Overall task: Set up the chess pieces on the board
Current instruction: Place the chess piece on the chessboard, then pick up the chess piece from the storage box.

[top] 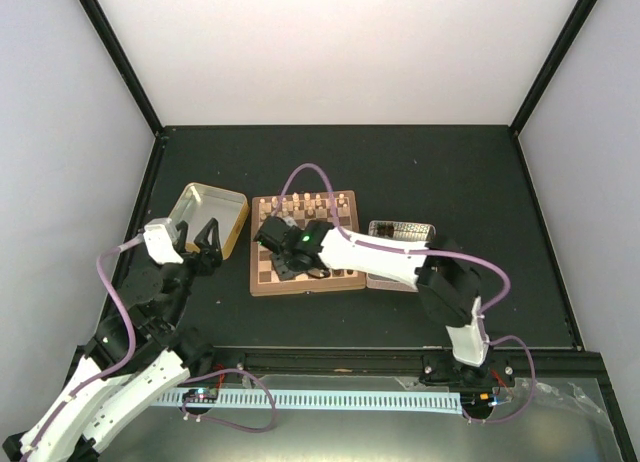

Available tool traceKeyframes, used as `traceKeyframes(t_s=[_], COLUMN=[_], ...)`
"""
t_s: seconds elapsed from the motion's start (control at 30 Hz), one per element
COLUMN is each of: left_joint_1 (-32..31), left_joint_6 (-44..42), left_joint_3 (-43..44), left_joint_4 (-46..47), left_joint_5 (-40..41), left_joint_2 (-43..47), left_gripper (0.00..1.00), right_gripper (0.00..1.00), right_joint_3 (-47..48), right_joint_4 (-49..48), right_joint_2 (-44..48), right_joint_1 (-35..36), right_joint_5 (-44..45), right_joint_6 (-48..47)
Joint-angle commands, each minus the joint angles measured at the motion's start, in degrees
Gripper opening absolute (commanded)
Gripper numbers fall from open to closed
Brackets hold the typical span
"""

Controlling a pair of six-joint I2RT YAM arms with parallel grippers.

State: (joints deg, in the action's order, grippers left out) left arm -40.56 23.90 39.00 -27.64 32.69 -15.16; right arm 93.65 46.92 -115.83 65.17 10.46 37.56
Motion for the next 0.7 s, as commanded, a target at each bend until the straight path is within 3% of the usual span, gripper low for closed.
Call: traceKeyframes(t_s=[0.0, 0.37, 0.53, 0.67], left_joint_1=[0.3, 0.2, 0.3, 0.2], left_joint_6=[-1.2, -0.4, 0.7, 1.6], left_joint_3=[0.9, 0.7, 0.7, 1.0], left_joint_4=[0.5, 3.4, 5.6, 6.3], left_joint_5=[-2.1, -7.6, -10.7, -12.5], left_joint_2=[-1.5, -5.9, -9.5, -11.7], left_gripper=[0.75, 0.76, 0.76, 0.76], right_gripper=[0.4, 0.41, 0.42, 0.42], right_joint_3=[-5.7, -33.0, -40.0, -40.9], right_joint_4=[-5.9, -9.2, -10.9, -12.5], right_joint_2=[11.3, 32.5, 31.9, 28.3], right_joint_1=[-3.3, -22.4, -30.4, -32.1], right_joint_5=[4.0, 8.6, 3.3, 0.4], right_joint_6=[0.6, 2.7, -1.6, -5.4])
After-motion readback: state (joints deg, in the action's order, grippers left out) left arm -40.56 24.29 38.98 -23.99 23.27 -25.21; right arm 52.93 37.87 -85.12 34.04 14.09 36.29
